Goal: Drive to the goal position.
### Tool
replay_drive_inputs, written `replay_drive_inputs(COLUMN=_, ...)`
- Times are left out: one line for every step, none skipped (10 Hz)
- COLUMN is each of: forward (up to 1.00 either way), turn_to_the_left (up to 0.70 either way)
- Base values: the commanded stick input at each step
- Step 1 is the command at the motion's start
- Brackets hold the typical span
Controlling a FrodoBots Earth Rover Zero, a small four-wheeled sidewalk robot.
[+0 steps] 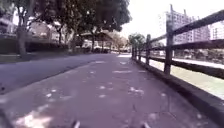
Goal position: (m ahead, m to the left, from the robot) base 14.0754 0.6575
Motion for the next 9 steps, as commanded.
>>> replay_drive_inputs(forward=1.00, turn_to_the_left=0.00)
replay_drive_inputs(forward=1.00, turn_to_the_left=0.00)
replay_drive_inputs(forward=1.00, turn_to_the_left=0.00)
replay_drive_inputs(forward=1.00, turn_to_the_left=0.00)
replay_drive_inputs(forward=1.00, turn_to_the_left=0.00)
replay_drive_inputs(forward=1.00, turn_to_the_left=0.00)
replay_drive_inputs(forward=1.00, turn_to_the_left=0.00)
replay_drive_inputs(forward=1.00, turn_to_the_left=0.00)
replay_drive_inputs(forward=1.00, turn_to_the_left=0.00)
